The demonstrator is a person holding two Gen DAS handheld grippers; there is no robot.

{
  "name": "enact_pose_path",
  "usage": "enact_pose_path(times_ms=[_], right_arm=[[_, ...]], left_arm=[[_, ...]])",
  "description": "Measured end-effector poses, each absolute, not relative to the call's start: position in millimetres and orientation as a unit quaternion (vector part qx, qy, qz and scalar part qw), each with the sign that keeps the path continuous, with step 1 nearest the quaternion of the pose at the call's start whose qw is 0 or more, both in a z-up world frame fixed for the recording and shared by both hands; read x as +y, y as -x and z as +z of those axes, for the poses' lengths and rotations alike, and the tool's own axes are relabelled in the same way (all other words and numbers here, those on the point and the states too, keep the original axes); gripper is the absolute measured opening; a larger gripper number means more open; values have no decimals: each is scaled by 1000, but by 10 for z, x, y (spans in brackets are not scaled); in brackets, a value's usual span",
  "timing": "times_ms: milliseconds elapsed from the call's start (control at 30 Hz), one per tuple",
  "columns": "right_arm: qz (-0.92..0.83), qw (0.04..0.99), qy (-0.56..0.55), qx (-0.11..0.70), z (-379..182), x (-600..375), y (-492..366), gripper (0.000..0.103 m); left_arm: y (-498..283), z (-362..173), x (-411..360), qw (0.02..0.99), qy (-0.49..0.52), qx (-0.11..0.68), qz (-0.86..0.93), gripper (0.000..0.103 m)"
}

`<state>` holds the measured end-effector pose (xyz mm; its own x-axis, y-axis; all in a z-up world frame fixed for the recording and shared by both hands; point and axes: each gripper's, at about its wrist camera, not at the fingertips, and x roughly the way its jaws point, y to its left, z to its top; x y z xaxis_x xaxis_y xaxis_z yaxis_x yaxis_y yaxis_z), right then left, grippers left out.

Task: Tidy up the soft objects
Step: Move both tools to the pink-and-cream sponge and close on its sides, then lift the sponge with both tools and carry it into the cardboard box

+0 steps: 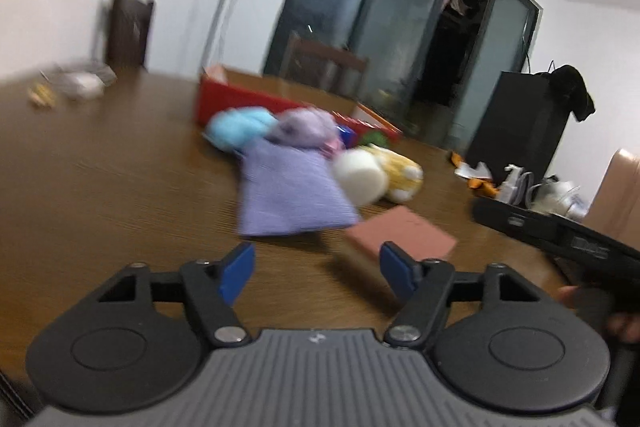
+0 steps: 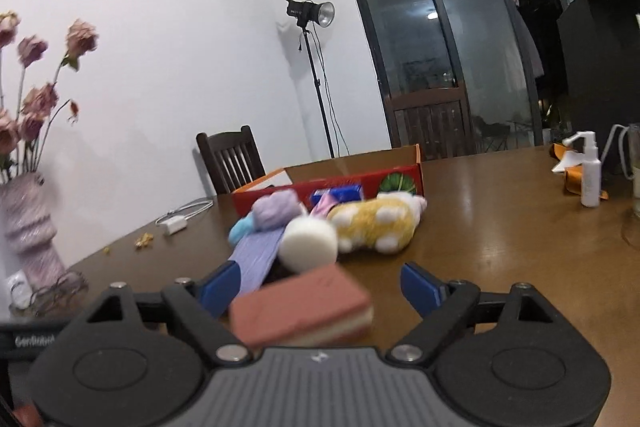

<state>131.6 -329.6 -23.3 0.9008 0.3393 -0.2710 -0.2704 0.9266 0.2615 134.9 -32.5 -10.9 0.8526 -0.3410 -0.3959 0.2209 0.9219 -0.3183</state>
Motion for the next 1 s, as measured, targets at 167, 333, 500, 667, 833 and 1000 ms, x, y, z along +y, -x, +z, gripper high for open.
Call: enact_pose_path(times_ms=[167,333,500,667,833,1000], right_arm=[[175,950,-128,225,-272,-3314,-1959,61],[192,930,-150,274,-454,-3253,-1916,34],[200,931,-169,255,-541,-3203,-1376,36],[187,934,-169,254,-546,-3137,-1304,46],[204,919,-213,262,-603,-3248,-1367,36],[194,938,-158,239,-335,-3103,-1322,36]], left_arm=[[-1715,-169,-679,938,156,263,-166,48],[-1654,-248,-593,936,160,258,-180,36],[-1435,-262,-401,937,166,245,-184,38],[-1459,-250,-396,938,162,244,-186,39],[-1570,-293,-329,914,223,268,-207,34],[-1560,-78,-353,926,220,232,-203,34]])
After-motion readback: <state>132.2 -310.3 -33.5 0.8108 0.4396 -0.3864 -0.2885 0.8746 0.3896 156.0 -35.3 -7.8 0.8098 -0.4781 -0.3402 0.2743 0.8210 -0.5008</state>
